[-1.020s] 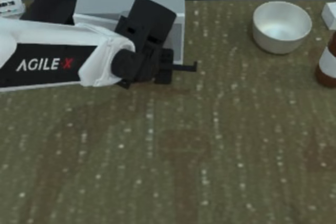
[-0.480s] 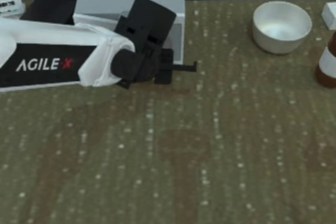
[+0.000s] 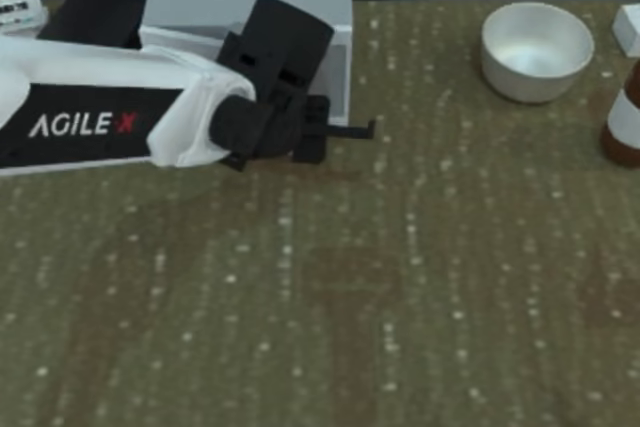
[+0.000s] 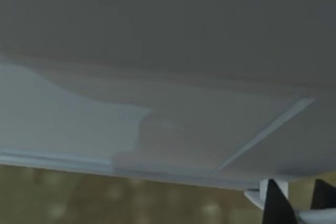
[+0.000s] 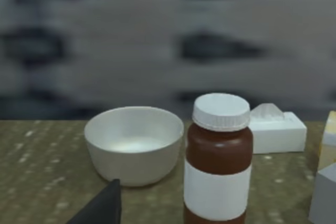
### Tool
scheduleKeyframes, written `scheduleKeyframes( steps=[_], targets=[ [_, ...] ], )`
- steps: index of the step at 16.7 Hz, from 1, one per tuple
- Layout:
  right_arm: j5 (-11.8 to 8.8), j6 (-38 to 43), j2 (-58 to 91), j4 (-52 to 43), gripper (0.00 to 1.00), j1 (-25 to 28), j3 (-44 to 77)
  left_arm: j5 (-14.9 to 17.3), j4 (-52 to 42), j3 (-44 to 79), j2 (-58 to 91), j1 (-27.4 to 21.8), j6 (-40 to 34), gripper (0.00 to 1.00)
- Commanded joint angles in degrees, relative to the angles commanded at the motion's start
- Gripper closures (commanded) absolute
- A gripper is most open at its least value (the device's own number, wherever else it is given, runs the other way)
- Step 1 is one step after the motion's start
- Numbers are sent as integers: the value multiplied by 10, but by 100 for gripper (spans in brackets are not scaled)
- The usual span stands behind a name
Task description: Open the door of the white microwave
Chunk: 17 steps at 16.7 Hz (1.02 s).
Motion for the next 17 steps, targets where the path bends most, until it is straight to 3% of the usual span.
scheduleKeyframes(
  steps=[5, 17],
  targets=[
    [0, 0, 0, 0, 0, 0, 0, 19, 18, -27, -22, 10, 29, 100],
    [0, 0, 0, 0, 0, 0, 0, 19, 17, -29, -22, 10, 31, 100]
  ],
)
